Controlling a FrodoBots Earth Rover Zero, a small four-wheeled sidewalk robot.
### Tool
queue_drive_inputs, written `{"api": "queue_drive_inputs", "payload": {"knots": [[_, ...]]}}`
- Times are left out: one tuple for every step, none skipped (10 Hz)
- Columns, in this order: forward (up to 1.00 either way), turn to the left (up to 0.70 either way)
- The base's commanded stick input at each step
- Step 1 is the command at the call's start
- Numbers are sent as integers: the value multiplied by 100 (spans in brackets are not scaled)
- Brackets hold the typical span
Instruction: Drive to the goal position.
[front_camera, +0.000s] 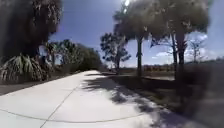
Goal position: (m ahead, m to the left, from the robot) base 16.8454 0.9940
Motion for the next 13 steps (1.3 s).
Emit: {"api": "queue_drive_inputs", "payload": {"knots": [[70,0],[70,0],[70,0],[70,0],[70,0],[70,0],[70,0],[70,0],[70,0],[70,0],[70,0],[70,0],[70,0]]}}
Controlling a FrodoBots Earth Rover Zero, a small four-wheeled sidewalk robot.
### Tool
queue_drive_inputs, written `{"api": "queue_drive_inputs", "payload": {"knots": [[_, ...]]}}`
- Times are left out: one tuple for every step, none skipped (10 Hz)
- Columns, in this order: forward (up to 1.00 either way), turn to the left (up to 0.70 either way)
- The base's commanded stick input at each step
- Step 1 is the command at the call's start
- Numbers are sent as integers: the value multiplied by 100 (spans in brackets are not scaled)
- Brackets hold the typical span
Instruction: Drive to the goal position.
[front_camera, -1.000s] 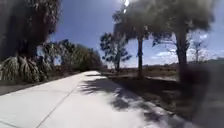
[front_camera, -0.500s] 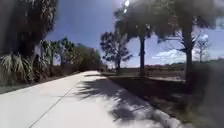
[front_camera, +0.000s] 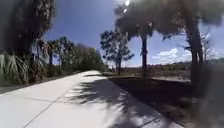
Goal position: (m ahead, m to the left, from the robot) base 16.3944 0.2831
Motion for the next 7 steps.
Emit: {"api": "queue_drive_inputs", "payload": {"knots": [[70,0],[70,0],[70,0],[70,0],[70,0],[70,0],[70,0]]}}
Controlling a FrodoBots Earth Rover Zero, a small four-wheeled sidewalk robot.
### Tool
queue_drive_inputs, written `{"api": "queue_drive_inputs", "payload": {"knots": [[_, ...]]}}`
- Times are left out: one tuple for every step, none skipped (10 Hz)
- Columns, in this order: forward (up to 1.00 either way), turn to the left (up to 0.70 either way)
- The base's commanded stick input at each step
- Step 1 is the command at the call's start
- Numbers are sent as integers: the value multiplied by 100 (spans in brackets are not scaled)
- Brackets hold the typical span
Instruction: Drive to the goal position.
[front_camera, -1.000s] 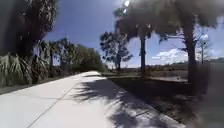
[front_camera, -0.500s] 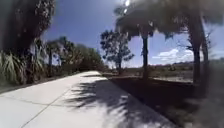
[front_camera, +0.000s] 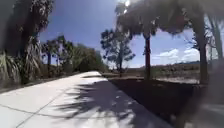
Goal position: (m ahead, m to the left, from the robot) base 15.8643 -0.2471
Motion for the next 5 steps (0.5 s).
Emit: {"api": "queue_drive_inputs", "payload": {"knots": [[70,0],[70,0],[70,0],[70,0],[70,0]]}}
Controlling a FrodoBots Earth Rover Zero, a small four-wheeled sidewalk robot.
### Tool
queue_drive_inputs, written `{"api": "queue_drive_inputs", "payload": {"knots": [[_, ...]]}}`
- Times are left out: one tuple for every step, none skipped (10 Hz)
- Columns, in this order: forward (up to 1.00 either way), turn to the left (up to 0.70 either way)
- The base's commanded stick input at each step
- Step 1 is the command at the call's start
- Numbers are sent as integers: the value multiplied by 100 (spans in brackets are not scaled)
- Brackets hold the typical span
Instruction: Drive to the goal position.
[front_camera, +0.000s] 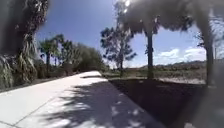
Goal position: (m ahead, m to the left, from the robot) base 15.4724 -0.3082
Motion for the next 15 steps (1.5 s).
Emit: {"api": "queue_drive_inputs", "payload": {"knots": [[70,0],[70,0],[70,0],[70,0],[70,31],[70,35],[70,35],[70,35],[70,4],[70,0],[70,0],[70,0],[70,0],[70,0],[70,0]]}}
